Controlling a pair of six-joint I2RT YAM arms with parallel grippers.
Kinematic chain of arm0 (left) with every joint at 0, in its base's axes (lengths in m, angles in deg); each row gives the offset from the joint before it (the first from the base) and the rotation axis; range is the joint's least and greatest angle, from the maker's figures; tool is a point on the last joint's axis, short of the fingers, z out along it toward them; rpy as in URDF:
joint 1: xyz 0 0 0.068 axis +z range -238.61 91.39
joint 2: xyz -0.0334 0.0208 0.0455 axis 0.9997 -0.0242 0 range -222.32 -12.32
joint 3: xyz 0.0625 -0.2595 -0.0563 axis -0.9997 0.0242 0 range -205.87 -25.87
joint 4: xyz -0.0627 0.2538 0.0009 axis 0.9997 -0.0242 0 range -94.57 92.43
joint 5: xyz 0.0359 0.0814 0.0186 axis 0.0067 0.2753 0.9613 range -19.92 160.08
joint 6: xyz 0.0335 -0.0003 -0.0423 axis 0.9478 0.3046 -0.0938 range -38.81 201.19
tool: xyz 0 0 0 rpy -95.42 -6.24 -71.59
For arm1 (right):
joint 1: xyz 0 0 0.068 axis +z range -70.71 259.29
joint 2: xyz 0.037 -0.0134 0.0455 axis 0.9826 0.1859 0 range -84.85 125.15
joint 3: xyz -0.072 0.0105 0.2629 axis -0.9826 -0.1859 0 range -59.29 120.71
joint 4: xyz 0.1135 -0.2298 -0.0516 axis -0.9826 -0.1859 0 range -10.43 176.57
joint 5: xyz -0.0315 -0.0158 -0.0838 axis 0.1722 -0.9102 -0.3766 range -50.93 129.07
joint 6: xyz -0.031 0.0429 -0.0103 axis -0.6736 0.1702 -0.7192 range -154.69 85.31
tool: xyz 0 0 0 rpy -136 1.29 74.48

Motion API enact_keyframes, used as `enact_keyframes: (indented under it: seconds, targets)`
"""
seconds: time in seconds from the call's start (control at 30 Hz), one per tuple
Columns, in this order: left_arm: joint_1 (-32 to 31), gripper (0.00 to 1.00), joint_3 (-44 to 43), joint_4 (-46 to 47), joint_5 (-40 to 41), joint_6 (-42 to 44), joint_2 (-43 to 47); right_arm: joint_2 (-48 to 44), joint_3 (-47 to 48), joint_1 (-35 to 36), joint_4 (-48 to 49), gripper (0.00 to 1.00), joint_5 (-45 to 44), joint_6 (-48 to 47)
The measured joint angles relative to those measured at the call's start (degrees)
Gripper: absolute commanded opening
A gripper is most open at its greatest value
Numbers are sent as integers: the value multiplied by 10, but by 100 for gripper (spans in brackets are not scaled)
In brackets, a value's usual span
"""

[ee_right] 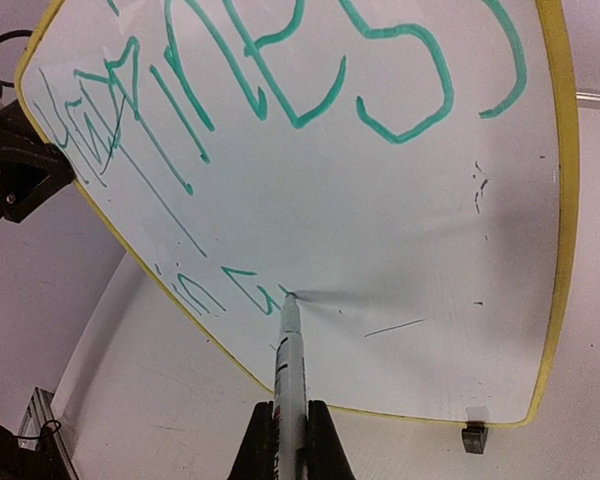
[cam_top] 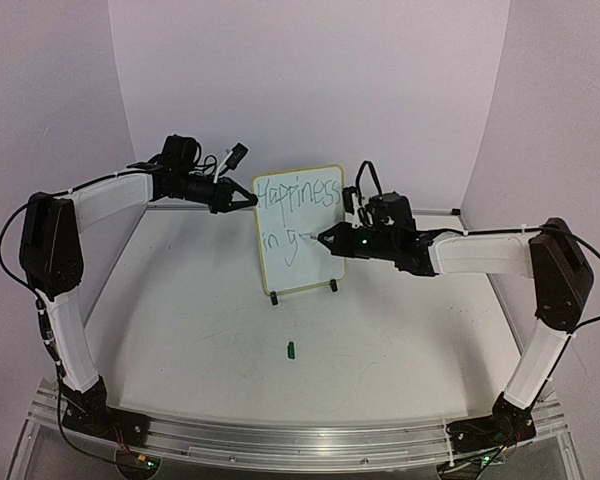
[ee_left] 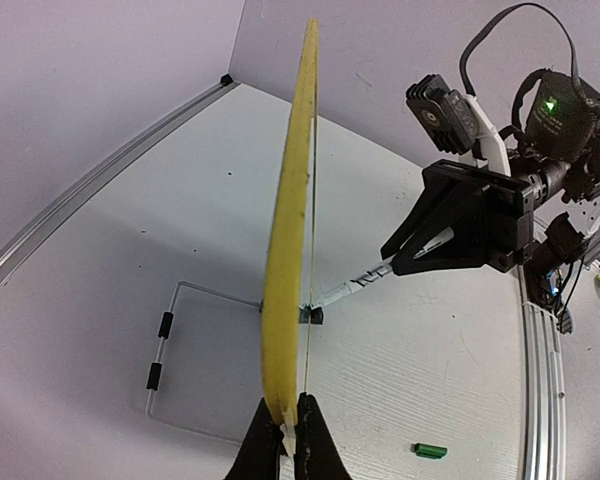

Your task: Write a sentence on the whiteboard

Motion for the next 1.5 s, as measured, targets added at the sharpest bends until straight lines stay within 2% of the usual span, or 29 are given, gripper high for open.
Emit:
enact_keyframes:
  seconds: [0.7,1.5]
  targets:
    - [0,0,0,0,0,0,0,-7,-6,0,-11,0,29,-25]
    - [-1,0,0,-2,0,0,1,-3,29,0,-3,0,12,-34]
